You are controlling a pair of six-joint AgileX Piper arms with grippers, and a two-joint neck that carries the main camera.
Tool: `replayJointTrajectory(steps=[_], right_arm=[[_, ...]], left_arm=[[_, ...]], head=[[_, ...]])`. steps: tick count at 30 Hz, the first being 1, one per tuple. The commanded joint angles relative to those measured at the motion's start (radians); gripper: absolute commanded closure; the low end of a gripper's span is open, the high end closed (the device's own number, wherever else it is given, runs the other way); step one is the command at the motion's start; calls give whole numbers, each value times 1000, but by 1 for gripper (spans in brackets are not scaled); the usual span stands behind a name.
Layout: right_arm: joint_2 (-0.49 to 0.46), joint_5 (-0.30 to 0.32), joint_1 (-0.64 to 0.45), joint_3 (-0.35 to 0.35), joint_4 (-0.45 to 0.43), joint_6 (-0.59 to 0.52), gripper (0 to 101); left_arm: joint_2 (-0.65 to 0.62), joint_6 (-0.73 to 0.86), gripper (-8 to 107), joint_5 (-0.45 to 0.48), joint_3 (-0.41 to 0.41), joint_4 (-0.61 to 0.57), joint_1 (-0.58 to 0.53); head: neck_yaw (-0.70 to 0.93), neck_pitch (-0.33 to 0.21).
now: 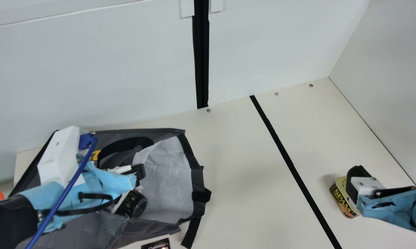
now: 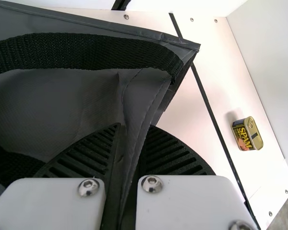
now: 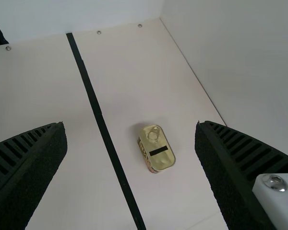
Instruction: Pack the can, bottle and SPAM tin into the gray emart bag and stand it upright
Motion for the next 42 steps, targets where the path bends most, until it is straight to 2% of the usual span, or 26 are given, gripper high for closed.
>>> replayJointTrajectory(steps=[1,11,22,28,42], right_arm=[[4,1,-8,3,1,-16,6],[37,1,-36,25,20,-63,6],[67,1,31,81,37,17,6],[86,1,47,102,50,24,6],[143,1,10,148,96,-61,6]], left_arm=[[0,0,107,0,0,0,0],[0,0,107,0,0,0,0],[0,0,107,0,0,0,0],[0,0,107,0,0,0,0],[0,0,107,0,0,0,0]], head=[[-2,-23],[-2,-23],[-2,-23],[-2,-23],[-2,-23]])
